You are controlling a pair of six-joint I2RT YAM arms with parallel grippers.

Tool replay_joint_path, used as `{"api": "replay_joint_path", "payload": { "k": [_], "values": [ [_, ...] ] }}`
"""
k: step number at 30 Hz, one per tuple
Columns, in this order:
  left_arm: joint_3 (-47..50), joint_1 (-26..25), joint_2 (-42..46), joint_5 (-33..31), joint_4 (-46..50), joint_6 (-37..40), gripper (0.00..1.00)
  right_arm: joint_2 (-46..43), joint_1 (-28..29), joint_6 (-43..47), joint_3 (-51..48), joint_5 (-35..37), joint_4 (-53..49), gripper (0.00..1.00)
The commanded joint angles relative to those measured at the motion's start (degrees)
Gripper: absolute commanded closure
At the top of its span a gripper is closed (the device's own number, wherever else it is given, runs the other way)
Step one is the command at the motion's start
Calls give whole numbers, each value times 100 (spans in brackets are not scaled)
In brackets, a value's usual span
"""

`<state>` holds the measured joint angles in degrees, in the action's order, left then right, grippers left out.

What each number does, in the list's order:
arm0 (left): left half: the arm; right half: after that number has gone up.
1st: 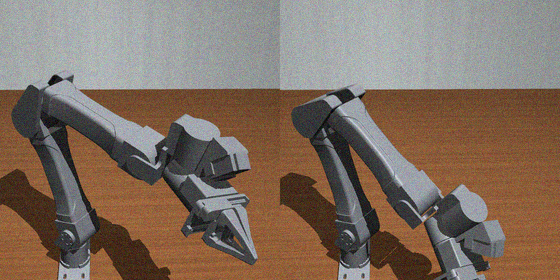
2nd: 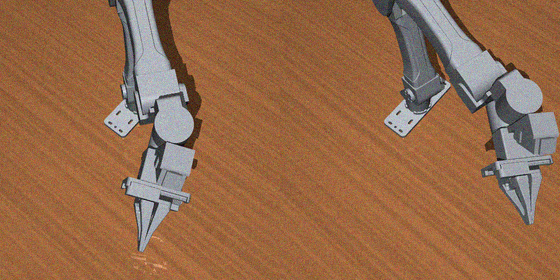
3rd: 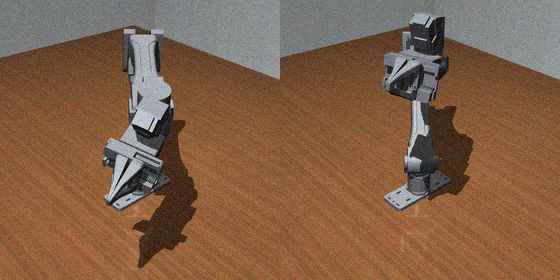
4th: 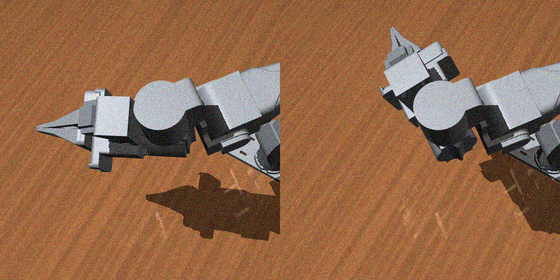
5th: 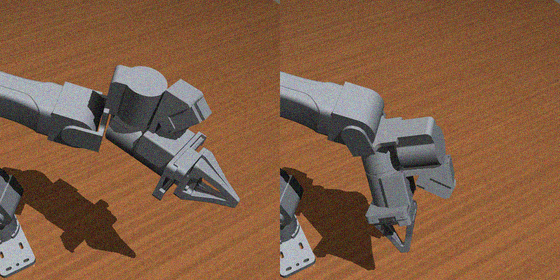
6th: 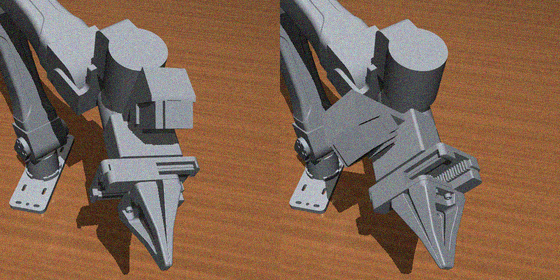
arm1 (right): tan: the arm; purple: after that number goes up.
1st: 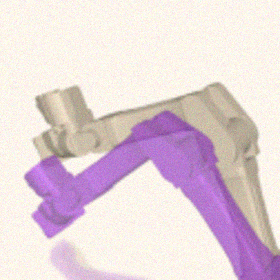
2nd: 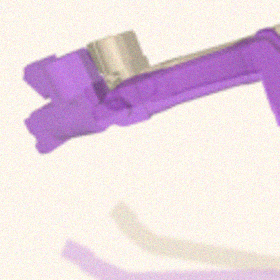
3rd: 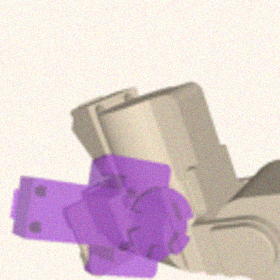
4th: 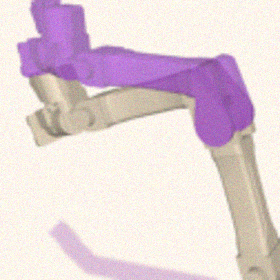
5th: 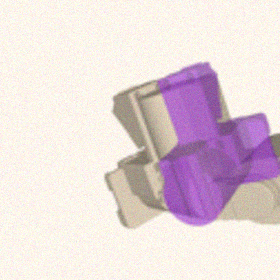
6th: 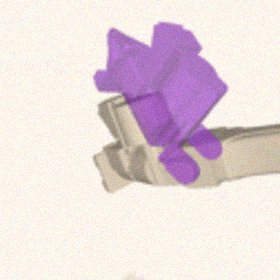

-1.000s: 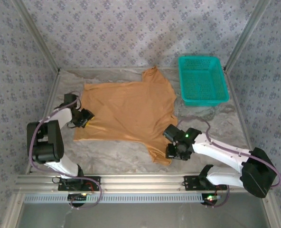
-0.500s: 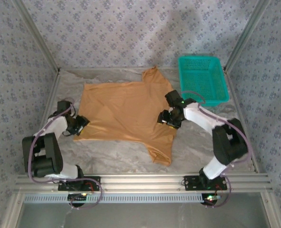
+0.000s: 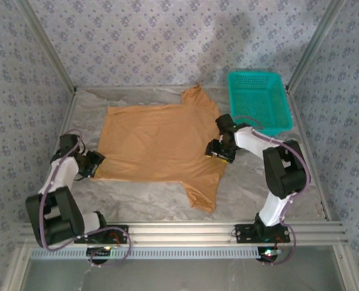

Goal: Fold the inside-out t-shirt

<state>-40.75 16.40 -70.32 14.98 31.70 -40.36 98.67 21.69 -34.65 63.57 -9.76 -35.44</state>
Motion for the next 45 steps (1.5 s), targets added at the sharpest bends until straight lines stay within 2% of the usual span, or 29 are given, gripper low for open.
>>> {"api": "replay_joint_path", "payload": {
  "k": [1,4,10,16,22,30,32,34,36,38,41,45],
  "values": [
    [-210,13,577,-509,891,124,54,-802,311,219,-116,206,-573,28],
    [-17,14,872,-534,996,116,54,-1395,779,-6,-694,283,-676,28],
    [216,58,713,-434,961,-19,60,-2657,1928,-949,-1996,617,-893,38],
    [485,188,574,-540,757,-213,61,-3669,2535,-1900,-2892,534,-791,37],
    [697,196,511,-787,471,-278,60,-3609,2868,-2171,-3127,396,-503,35],
    [771,205,-190,-821,-260,-323,61,-2878,3353,-2352,-2906,423,-54,39],
    [749,208,-371,-760,-379,-323,64,-2745,3403,-2355,-2899,446,-3,45],
    [757,205,-492,-744,-488,-325,72,-2649,3424,-2330,-2885,445,7,56],
    [731,206,-568,-751,-499,-286,88,-2657,3423,-2277,-2830,496,-140,69],
    [693,214,-550,-781,-418,-239,99,-2775,3420,-2193,-2727,588,-430,84],
    [641,214,-371,-819,-223,-233,100,-3106,3394,-2128,-2601,682,-1047,100],
    [571,215,72,-771,131,-324,100,-3688,3217,-2041,-2547,758,-1578,100]
  ]
}}
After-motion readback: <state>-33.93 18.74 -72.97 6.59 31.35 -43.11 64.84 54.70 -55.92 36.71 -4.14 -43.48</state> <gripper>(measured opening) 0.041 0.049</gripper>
